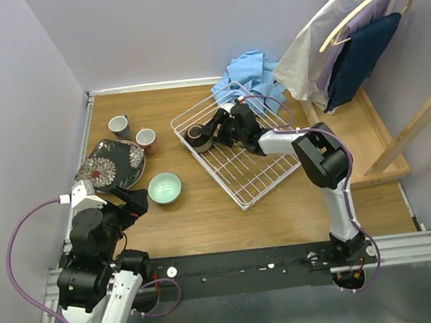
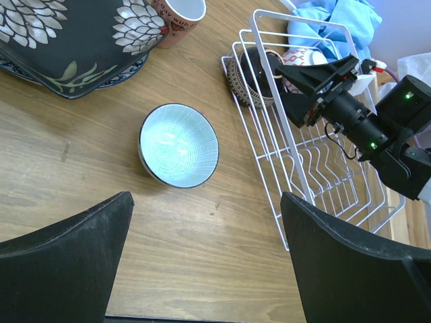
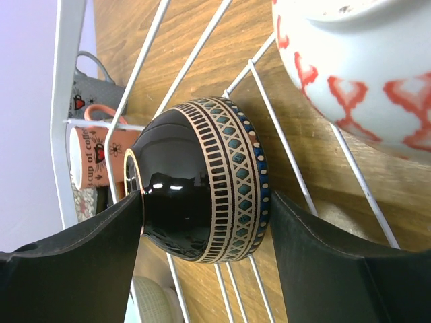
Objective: Unload the mixed dishes from the dish rack
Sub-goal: Pick up the bowl from the dish rack, then place the bowl at the center of the board.
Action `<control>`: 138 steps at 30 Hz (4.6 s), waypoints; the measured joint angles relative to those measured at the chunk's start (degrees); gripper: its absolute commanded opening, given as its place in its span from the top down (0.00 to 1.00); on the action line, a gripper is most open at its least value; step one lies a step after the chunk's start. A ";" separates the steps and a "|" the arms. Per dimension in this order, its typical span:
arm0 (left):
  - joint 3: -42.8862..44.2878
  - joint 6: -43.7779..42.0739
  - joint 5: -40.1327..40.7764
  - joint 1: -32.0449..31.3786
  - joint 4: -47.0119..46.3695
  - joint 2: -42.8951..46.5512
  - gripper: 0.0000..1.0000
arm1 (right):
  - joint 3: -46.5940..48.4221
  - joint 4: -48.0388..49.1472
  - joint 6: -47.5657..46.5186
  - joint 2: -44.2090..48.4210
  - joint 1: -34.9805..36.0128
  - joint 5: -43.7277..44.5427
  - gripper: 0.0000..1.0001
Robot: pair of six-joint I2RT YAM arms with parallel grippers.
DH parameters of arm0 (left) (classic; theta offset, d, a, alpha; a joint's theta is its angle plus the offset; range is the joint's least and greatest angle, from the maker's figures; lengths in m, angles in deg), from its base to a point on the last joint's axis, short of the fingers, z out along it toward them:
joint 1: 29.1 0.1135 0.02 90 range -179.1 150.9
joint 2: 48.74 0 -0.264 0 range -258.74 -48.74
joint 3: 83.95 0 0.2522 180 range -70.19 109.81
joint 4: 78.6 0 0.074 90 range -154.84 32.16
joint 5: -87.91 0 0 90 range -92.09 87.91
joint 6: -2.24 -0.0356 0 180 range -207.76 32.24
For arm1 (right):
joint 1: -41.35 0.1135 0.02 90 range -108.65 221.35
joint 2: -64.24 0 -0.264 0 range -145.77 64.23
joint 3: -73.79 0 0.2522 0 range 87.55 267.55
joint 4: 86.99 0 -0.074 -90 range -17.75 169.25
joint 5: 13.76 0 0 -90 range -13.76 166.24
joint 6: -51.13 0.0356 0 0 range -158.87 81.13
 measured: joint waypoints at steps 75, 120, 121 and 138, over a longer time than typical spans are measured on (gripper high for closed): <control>6.01 9.27 -23.98 -0.02 -19.54 -39.93 0.01 | -35.47 21.79 -133.41 36.72 45.97 51.98 0.87; 18.56 -3.23 -31.58 -9.03 -0.48 -58.47 0.62 | -35.65 37.35 -151.34 22.73 54.62 57.07 0.87; 18.53 -3.37 -31.47 -9.07 -0.42 -58.58 0.68 | -35.65 37.35 -151.47 22.73 54.73 57.11 0.87; 19.80 -4.07 -26.29 -10.64 1.90 -59.93 1.00 | -35.47 36.35 -153.81 22.32 55.41 57.90 0.20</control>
